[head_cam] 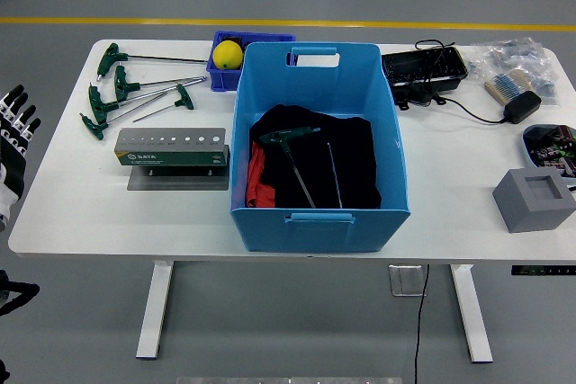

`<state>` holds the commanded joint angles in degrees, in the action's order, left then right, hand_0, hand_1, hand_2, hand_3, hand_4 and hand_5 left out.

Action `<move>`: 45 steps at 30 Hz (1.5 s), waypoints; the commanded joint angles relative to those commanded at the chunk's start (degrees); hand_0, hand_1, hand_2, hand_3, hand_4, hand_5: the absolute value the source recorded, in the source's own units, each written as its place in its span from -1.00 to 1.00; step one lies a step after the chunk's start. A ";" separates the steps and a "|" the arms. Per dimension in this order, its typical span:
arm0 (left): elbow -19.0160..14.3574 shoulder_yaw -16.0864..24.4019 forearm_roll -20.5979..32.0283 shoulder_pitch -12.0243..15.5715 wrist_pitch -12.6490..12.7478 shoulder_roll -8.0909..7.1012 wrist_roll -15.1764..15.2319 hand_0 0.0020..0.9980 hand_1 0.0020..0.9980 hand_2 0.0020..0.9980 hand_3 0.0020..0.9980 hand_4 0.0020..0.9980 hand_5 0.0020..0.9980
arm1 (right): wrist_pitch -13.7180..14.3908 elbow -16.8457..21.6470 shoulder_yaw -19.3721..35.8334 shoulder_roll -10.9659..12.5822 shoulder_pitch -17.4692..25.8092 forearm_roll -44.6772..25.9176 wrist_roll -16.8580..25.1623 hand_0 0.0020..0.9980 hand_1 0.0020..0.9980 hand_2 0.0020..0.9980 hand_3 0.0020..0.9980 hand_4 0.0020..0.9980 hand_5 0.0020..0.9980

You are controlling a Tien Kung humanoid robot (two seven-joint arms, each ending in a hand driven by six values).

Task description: Lift tool from toolbox,place it in box,lift tool from toolbox,place it in box

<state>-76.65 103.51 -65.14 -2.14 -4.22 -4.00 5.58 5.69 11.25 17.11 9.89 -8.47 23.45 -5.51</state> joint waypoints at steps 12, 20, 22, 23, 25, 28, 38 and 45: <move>0.66 1.62 -0.01 0.20 1.37 -0.15 0.78 0.79 0.85 0.93 0.75 0.88 1.00 | -0.90 -0.35 1.29 -0.15 0.30 1.63 -0.44 0.42 0.40 0.52 0.21 0.71 0.37; 0.74 3.57 0.24 0.83 3.63 0.86 1.76 0.79 0.83 0.91 0.73 0.87 1.00 | -1.29 -0.51 1.22 -0.26 0.53 1.29 -0.39 0.42 0.40 0.52 0.21 0.71 0.37; 0.68 4.35 0.24 1.02 4.04 1.12 2.01 0.77 0.79 0.88 0.70 0.86 1.00 | -1.26 -0.50 1.15 -0.31 0.54 1.19 -0.37 0.42 0.40 0.52 0.22 0.71 0.37; 0.66 4.67 0.23 1.09 4.15 1.19 2.07 0.77 0.79 0.88 0.70 0.86 1.00 | -1.25 -0.51 1.12 -0.32 0.55 1.15 -0.36 0.42 0.40 0.52 0.22 0.71 0.37; 0.59 5.62 0.24 1.26 4.46 1.37 2.32 0.77 0.79 0.88 0.70 0.86 1.00 | -1.27 -0.50 0.84 -0.30 0.51 0.80 -0.31 0.42 0.40 0.52 0.22 0.71 0.37; 0.46 6.62 0.33 1.53 4.85 1.58 2.79 0.77 0.79 0.88 0.70 0.86 1.00 | -1.26 -0.52 0.59 -0.30 0.49 0.55 -0.26 0.42 0.40 0.52 0.22 0.71 0.37; 0.14 7.47 1.37 1.20 5.38 1.62 4.70 0.77 0.81 0.89 0.70 0.86 0.99 | -1.46 -0.58 0.43 -0.15 0.45 0.65 -0.26 0.42 0.40 0.52 0.22 0.71 0.37; -0.04 7.27 1.60 1.29 3.16 1.80 4.33 0.76 0.79 0.87 0.70 0.85 0.99 | -1.44 -0.57 0.51 -0.14 0.30 0.81 -0.19 0.42 0.40 0.52 0.22 0.71 0.37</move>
